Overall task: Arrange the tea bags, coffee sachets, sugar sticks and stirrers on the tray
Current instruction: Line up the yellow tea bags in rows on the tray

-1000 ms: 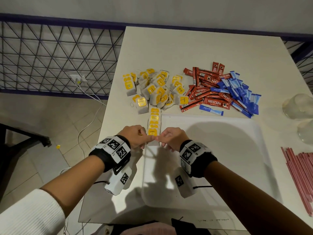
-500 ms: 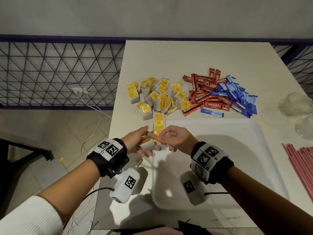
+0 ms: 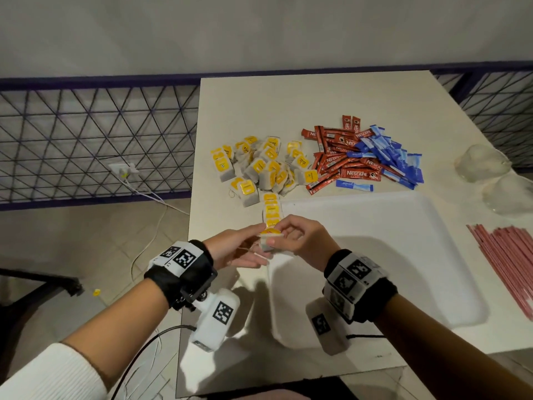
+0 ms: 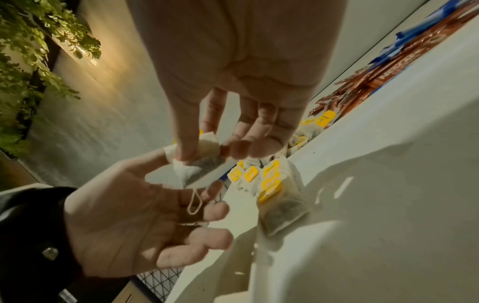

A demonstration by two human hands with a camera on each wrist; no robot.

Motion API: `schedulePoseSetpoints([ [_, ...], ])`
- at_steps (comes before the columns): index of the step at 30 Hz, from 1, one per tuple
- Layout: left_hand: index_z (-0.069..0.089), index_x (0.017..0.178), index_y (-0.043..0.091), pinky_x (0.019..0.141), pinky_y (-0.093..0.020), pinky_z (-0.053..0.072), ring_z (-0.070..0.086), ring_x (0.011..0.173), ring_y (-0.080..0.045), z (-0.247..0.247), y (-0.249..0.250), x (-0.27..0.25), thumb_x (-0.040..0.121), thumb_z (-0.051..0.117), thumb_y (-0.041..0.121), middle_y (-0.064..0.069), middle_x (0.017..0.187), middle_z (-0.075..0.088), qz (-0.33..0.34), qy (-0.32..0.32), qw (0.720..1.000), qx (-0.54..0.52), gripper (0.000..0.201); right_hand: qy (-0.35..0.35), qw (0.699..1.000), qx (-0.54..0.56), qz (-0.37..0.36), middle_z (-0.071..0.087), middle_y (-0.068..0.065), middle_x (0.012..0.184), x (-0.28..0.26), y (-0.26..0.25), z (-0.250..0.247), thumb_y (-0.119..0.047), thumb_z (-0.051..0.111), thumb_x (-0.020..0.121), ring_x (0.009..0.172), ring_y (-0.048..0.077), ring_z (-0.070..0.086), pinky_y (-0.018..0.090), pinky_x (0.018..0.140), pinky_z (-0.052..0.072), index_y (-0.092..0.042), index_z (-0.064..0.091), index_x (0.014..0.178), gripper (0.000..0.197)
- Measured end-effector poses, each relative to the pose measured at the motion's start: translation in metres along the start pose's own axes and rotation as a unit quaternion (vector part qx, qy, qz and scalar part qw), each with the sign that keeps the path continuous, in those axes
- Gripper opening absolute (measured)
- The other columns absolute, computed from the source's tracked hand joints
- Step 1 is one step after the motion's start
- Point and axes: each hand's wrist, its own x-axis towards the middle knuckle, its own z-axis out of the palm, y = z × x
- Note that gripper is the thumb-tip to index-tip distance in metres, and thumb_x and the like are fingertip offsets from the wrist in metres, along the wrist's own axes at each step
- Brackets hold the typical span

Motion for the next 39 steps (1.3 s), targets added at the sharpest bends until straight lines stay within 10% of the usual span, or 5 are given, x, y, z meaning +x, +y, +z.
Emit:
schedulePoseSetpoints([
  [5,0.065,0.087,0.011,0.063,-0.013,0.052,0.065,0.061,-0.006,-0.003,-0.006,-0.002,0.087,0.06,0.025,-0.002,0.071,0.069,0.058,0.027,0.998,0.022,0.014,0.041,0.996,-0.076,-0.015,0.049,-0.012,0.064,-0.012,0.002,0.002,-0.018,0.078,0.071,0.06,-0.001,0.049,0.006,0.064,0.034,-0.006,0.067,0.089,0.024],
  [11,0.064,0.099,0.008,0.057,-0.008,0.051,0.063,0.054,0.0,-0.001,-0.007,-0.003,0.085,0.061,0.002,-0.001,0.075,0.065,0.084,0.022,0.994,0.072,0.015,-0.002,0.999,-0.036,0.013,0.061,-0.008,0.074,-0.02,0.014,0.005,-0.015,0.08,0.068,0.066,0.006,0.057,0.018,0.07,0.046,-0.036,0.056,0.08,0.034],
  [16,0.065,0.107,-0.001,0.053,-0.007,0.049,0.058,0.045,0.001,-0.002,-0.012,0.002,0.084,0.062,0.0,0.006,0.056,0.065,0.095,0.036,0.99,0.097,0.023,0.002,0.996,0.062,0.056,0.059,-0.002,0.071,-0.023,0.018,0.006,-0.012,0.07,0.079,0.065,0.009,0.055,0.009,0.054,0.043,-0.017,0.054,0.101,0.027],
  [23,0.069,0.093,0.008,0.055,-0.007,0.049,0.058,0.047,0.001,0.0,-0.013,0.003,0.086,0.062,0.01,0.007,0.053,0.066,0.106,0.012,0.987,0.116,0.01,0.001,0.999,-0.009,0.05,0.06,-0.002,0.08,-0.021,0.021,0.004,-0.016,0.068,0.082,0.074,0.011,0.053,0.012,0.065,0.04,-0.015,0.06,0.077,0.01],
  [39,0.064,0.081,0.012,0.05,-0.008,0.045,0.054,0.043,0.0,0.005,-0.037,0.011,0.089,0.056,0.001,0.004,0.047,0.061,0.111,0.037,0.991,0.071,0.016,-0.006,0.975,0.181,0.126,0.052,0.006,0.059,-0.008,0.02,-0.005,0.0,0.062,0.084,0.045,0.006,0.051,0.017,0.044,0.04,-0.006,0.057,0.074,0.013],
])
